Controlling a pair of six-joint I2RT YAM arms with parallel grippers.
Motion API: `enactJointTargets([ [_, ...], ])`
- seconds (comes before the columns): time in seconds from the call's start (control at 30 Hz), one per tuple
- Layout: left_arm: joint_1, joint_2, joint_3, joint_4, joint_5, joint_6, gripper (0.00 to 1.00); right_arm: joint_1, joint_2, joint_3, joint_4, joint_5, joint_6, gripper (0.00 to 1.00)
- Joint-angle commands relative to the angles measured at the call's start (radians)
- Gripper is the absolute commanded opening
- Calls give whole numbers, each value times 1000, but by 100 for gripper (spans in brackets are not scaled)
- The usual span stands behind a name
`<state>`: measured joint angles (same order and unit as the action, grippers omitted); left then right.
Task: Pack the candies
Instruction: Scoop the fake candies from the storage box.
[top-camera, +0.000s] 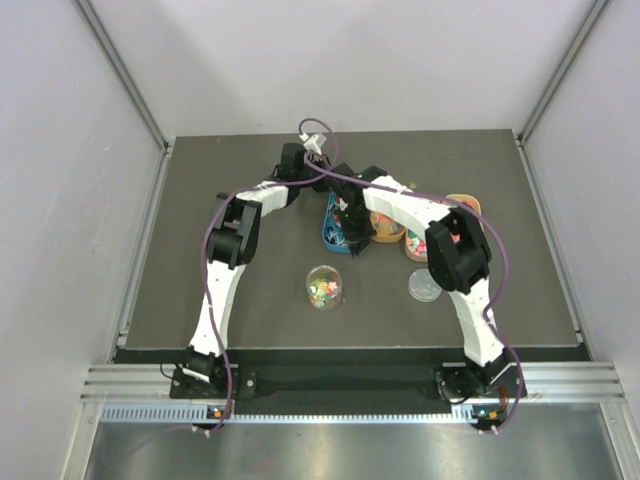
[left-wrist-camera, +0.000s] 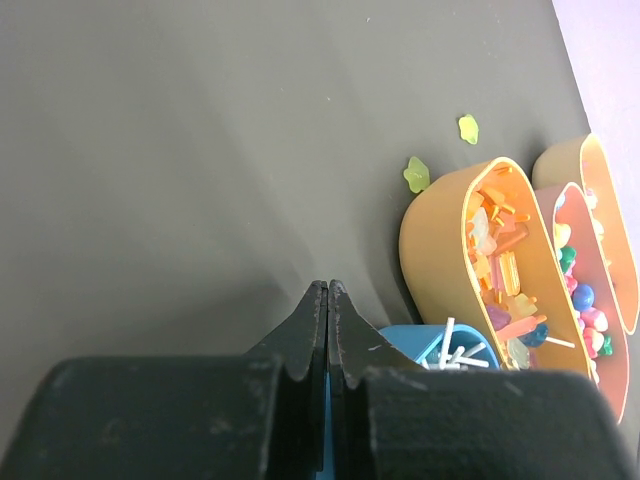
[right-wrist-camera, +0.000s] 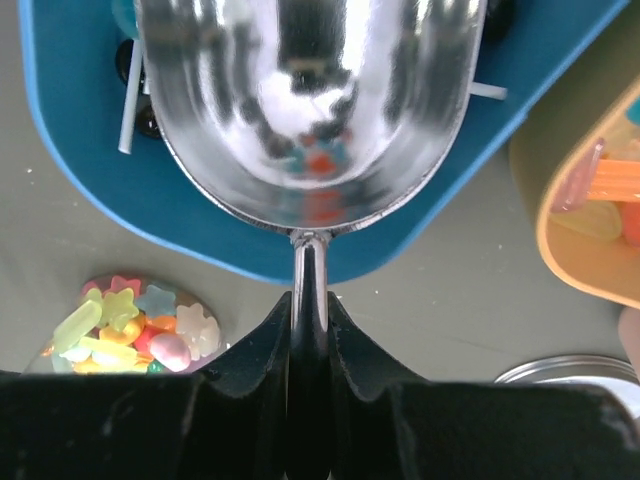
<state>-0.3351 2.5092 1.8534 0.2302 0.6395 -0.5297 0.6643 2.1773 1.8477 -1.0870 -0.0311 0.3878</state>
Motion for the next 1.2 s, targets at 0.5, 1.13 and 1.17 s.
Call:
enactJointTargets([
  [0.5, -16, -65, 7, -23, 77, 42, 0, -17, -4, -10, 133, -36, -99, 0],
  [1.13, -13, -216, -39, -152, 48, 174, 0, -15, -200, -341, 455, 76, -173, 0],
  [1.17, -13, -222, -45, -160, 46, 178, 0, -17, -205, -346, 472, 85, -176, 0],
])
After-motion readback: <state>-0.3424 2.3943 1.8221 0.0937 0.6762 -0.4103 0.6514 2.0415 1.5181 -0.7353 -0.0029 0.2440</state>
